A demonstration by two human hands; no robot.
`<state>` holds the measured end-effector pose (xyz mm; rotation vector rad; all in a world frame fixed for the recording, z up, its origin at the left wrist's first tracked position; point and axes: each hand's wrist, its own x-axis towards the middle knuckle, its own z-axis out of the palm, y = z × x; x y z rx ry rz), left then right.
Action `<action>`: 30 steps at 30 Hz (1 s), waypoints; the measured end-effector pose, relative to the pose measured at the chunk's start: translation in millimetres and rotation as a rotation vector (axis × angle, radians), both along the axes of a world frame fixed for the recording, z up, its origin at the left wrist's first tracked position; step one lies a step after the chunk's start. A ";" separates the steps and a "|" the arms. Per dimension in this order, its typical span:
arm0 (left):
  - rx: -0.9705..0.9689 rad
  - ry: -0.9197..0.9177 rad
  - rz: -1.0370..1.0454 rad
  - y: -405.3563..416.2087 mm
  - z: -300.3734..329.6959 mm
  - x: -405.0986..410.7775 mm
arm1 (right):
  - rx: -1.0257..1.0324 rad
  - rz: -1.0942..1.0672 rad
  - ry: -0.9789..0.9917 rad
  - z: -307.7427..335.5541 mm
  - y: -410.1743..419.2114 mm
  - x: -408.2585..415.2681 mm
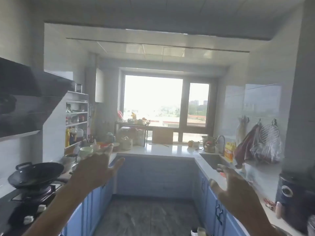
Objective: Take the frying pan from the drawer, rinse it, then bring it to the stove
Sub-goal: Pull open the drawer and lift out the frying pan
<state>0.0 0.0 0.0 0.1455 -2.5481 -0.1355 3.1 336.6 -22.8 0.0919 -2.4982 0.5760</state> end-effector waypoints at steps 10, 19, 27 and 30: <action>-0.011 0.028 -0.019 -63.5 14.9 -295.1 | -0.114 -0.028 -0.031 19.5 -62.0 -286.0; 0.053 0.008 -0.033 -49.6 -9.9 -553.2 | -0.156 -0.031 -0.075 -13.8 -52.6 -537.0; 0.108 -0.031 -0.059 -22.2 -16.9 -784.3 | -0.223 0.023 -0.103 -17.6 -21.6 -782.6; 0.153 -0.065 -0.085 -15.0 -20.1 -864.8 | -0.208 0.046 -0.175 -18.6 -20.9 -871.5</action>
